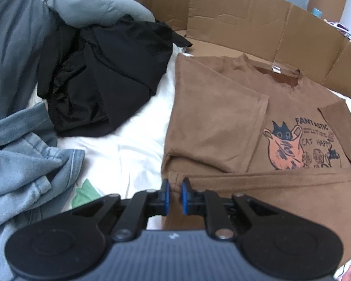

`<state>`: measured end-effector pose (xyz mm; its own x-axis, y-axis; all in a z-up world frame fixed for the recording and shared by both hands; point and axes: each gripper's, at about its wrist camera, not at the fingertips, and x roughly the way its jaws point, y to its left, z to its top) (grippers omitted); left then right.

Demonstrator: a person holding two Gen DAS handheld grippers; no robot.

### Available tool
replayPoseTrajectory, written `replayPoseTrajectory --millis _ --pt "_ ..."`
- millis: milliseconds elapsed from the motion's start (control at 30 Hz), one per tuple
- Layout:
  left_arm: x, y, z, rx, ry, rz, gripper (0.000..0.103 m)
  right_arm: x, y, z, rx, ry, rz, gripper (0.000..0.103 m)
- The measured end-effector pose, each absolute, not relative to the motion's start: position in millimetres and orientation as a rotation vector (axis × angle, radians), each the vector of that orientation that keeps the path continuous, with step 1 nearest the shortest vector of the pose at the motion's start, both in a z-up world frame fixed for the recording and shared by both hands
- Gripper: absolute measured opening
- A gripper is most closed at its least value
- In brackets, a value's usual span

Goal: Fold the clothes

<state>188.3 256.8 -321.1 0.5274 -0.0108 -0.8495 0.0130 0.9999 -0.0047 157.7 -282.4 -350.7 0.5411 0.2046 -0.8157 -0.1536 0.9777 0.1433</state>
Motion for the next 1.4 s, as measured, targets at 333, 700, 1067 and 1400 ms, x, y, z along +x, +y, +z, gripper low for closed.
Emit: replayPoseTrajectory --millis 333,700,1067,1400 --pt "191 258 -294 -0.019 0.955 -0.020 0.009 151 -284 -308 0.020 0.890 0.189 0.002" --pt "202 260 -237 -0.024 0.850 -0.027 0.009 152 -295 -256 0.052 0.814 0.154 0.002" --pt "235 255 -191 -0.029 0.764 -0.022 0.009 180 -300 -198 0.073 0.734 0.141 0.002" --pt "277 254 -176 -0.051 0.743 0.020 0.009 226 -303 -173 0.142 0.725 0.110 0.002"
